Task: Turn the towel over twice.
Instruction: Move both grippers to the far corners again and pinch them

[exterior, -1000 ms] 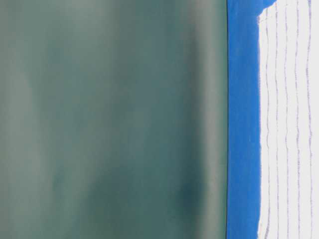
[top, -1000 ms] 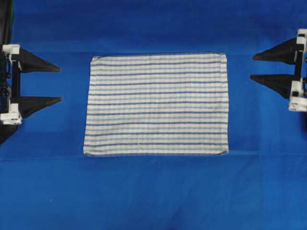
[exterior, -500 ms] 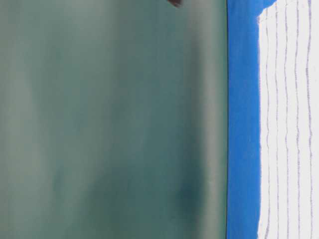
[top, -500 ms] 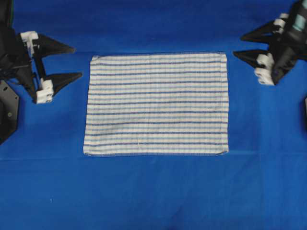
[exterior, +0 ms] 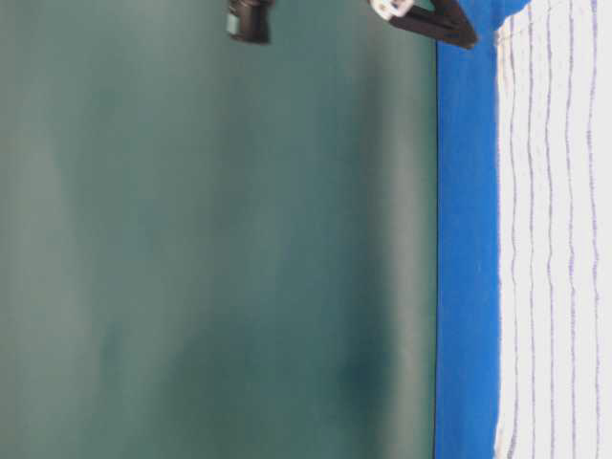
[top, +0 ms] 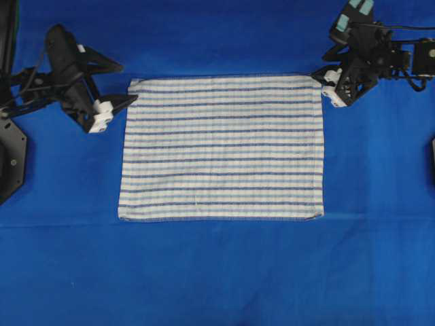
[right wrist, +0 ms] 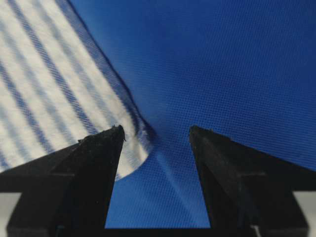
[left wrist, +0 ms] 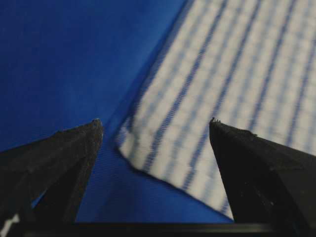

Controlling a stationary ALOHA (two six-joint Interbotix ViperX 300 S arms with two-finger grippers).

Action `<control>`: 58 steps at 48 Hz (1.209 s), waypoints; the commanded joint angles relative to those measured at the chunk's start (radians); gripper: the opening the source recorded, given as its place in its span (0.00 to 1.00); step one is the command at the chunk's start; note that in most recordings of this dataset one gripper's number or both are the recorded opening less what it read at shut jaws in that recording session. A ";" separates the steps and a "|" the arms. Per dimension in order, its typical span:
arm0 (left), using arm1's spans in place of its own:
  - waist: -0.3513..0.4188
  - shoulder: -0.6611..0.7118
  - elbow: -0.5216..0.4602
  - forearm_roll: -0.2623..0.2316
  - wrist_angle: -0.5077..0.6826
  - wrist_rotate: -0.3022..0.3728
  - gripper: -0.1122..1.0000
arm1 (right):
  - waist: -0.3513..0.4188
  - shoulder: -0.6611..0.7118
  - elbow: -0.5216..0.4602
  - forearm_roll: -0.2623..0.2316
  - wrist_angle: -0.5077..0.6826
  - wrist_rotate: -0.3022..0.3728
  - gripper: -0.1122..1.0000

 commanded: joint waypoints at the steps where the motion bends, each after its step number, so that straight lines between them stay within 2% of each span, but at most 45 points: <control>1: 0.021 0.049 -0.032 0.002 -0.021 0.000 0.87 | -0.011 0.028 -0.029 -0.009 -0.028 -0.002 0.67; 14: 0.035 0.166 -0.074 0.002 -0.029 0.000 0.86 | -0.014 0.069 -0.031 -0.014 -0.038 -0.002 0.67; 25: 0.037 0.189 -0.081 0.002 -0.021 0.002 0.80 | -0.014 0.069 -0.025 -0.014 -0.034 -0.002 0.66; 28: 0.040 0.189 -0.081 0.002 -0.021 0.002 0.74 | -0.011 0.069 -0.025 -0.014 -0.032 -0.002 0.61; 30: 0.041 0.189 -0.081 0.002 -0.015 0.002 0.67 | -0.008 0.069 -0.023 -0.017 -0.034 -0.003 0.54; 33: 0.048 0.189 -0.083 0.002 -0.003 0.002 0.51 | -0.005 0.069 -0.023 -0.020 -0.032 -0.005 0.40; 36: 0.051 0.190 -0.086 0.002 0.020 0.002 0.38 | -0.005 0.069 -0.020 -0.021 -0.032 -0.005 0.22; 38: 0.052 0.192 -0.089 0.002 0.032 0.002 0.28 | -0.005 0.069 -0.020 -0.023 -0.032 -0.005 0.14; 42: 0.051 0.192 -0.094 0.002 0.049 0.002 0.14 | -0.005 0.069 -0.018 -0.023 -0.032 -0.005 0.13; 58: 0.052 0.181 -0.101 0.002 0.060 0.002 0.13 | -0.005 0.067 -0.029 -0.021 -0.034 -0.002 0.13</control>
